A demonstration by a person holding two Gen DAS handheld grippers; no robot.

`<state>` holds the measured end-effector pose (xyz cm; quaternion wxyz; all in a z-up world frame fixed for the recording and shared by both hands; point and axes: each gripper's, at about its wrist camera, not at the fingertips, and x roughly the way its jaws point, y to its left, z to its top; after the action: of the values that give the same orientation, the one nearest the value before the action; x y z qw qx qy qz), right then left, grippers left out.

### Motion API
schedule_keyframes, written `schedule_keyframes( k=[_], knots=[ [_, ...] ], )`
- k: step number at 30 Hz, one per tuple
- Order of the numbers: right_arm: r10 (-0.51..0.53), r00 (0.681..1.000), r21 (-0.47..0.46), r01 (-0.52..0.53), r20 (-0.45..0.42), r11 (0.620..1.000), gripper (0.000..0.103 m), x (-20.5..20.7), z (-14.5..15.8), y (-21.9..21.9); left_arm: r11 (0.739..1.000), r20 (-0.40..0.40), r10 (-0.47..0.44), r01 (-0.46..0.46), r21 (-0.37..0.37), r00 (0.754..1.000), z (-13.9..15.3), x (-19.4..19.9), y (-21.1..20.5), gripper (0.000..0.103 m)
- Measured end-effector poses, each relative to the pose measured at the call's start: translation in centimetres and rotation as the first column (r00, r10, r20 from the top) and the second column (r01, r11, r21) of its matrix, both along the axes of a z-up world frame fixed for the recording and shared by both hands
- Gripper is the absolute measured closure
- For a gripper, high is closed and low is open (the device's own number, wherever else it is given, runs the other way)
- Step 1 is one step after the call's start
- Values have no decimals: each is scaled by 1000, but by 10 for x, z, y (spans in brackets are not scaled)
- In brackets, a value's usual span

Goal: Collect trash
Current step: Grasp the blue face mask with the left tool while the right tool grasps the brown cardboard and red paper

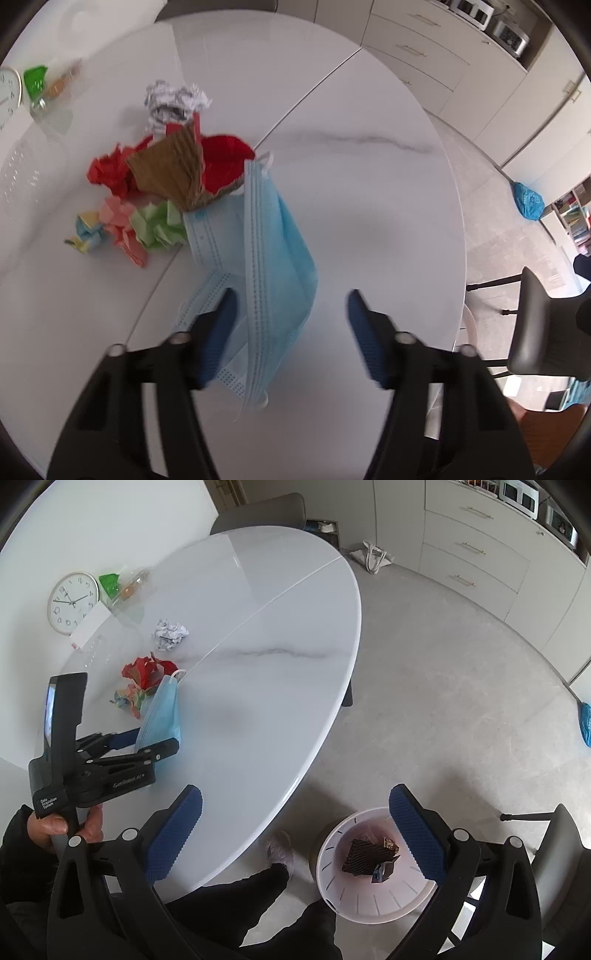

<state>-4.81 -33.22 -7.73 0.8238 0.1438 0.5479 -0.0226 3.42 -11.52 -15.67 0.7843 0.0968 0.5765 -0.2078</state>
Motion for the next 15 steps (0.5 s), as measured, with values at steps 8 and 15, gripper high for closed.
schedule_keyframes(
  k=[8, 15],
  knots=[
    [46, 999, 40, -46, 0, 998, 2, 17, -2, 11, 996, -26, -66, 65, -60, 997, 1, -14, 16, 84],
    [162, 987, 63, -163, 12, 985, 2, 58, -4, 39, 988, -18, -141, 140, -71, 990, 9, -33, 27, 86]
  ],
)
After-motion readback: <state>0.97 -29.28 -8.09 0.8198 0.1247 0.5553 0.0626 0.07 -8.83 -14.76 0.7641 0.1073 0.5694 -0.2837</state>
